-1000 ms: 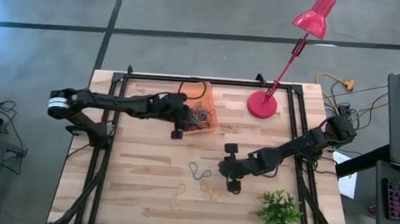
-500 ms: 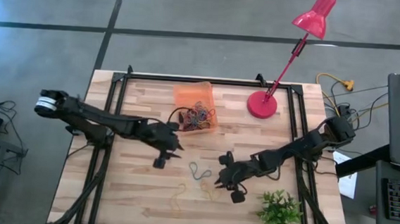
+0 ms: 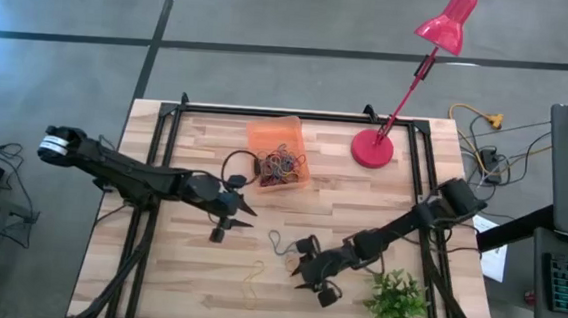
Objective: Pick and place rubber bands into bin
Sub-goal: Put the yellow rubber band into the orange bin
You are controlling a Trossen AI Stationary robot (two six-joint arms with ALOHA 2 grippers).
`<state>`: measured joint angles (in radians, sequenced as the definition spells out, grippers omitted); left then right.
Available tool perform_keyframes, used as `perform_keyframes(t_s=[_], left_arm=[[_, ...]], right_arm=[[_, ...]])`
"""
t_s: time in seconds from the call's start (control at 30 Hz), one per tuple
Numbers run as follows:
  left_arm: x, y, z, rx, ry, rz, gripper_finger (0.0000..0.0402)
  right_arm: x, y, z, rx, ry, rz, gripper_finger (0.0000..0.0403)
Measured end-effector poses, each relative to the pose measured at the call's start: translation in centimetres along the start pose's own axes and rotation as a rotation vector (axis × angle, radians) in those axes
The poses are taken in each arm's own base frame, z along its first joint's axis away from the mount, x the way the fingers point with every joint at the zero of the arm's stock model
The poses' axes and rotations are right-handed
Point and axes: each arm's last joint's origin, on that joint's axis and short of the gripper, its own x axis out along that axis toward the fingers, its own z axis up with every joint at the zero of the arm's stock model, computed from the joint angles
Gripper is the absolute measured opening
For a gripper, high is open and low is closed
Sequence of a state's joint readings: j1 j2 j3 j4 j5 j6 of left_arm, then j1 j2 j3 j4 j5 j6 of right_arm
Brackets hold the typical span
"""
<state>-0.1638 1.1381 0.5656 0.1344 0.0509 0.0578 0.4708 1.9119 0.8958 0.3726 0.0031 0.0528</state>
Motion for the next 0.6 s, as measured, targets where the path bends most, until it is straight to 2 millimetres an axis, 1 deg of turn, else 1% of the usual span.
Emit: perform_keyframes(t_s=[0.1, 0.27, 0.47, 0.6], left_arm=[[-0.6, 0.0, 0.2, 0.002, -0.027, 0.001, 0.0129], [-1.3, -0.1, 0.1, 0.002, -0.039, 0.0, 0.0129], [-1.4, -0.2, -0.7, 0.003, -0.057, 0.005, 0.0129], [-1.5, -0.2, -0.6, 0.004, -0.07, 0.007, 0.0129]], right_arm=[[1.1, 0.5, -0.4, -0.042, 0.033, -0.022, 0.0169], [2.4, 0.6, -0.6, -0.044, 0.116, -0.039, 0.0178], [2.4, 0.6, -0.2, -0.003, 0.194, -0.097, 0.0176], [2.2, 0.5, -0.3, 0.023, 0.234, -0.124, 0.0176]])
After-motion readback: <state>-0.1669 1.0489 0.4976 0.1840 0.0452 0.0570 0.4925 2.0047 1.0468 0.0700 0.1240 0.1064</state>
